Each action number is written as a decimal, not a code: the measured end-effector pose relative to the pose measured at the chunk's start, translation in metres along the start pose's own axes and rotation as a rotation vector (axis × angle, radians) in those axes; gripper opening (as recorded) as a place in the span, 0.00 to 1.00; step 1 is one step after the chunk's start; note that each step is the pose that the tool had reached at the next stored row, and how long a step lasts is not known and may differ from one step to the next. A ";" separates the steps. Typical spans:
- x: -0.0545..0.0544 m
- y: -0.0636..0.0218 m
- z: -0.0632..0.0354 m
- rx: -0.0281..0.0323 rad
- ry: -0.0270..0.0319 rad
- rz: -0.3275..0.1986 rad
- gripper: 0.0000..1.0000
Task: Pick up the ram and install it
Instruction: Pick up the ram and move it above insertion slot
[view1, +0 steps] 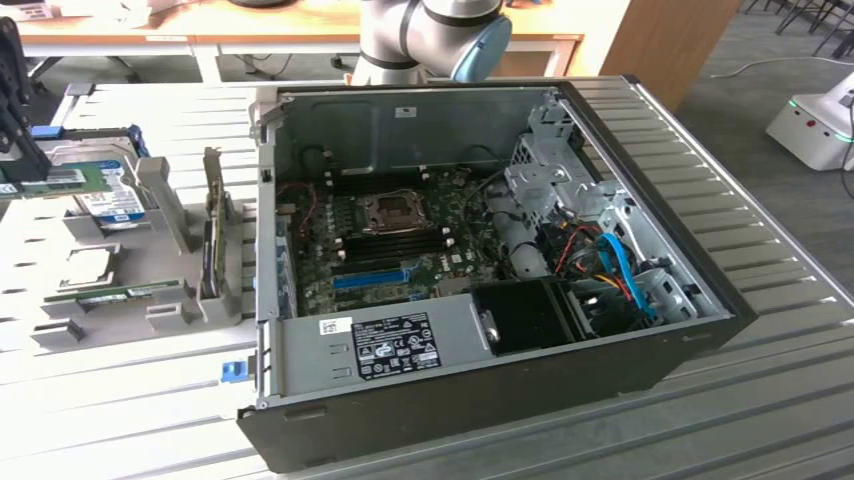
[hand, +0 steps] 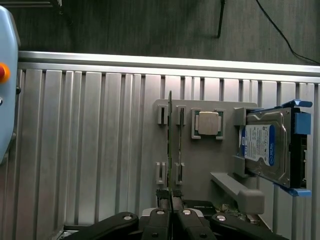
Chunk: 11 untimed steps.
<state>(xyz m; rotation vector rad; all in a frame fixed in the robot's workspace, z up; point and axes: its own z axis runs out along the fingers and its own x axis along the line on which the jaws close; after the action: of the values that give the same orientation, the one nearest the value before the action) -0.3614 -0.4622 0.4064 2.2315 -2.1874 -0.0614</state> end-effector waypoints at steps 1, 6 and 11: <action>0.000 -0.0017 0.0000 0.0001 -0.0002 0.000 0.12; 0.000 -0.0128 -0.0004 -0.0001 -0.0001 0.000 0.12; 0.000 -0.0240 -0.0009 -0.0003 0.0000 0.000 0.12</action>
<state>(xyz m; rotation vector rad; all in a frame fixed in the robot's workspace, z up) -0.3374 -0.4622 0.4064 2.2313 -2.1874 -0.0618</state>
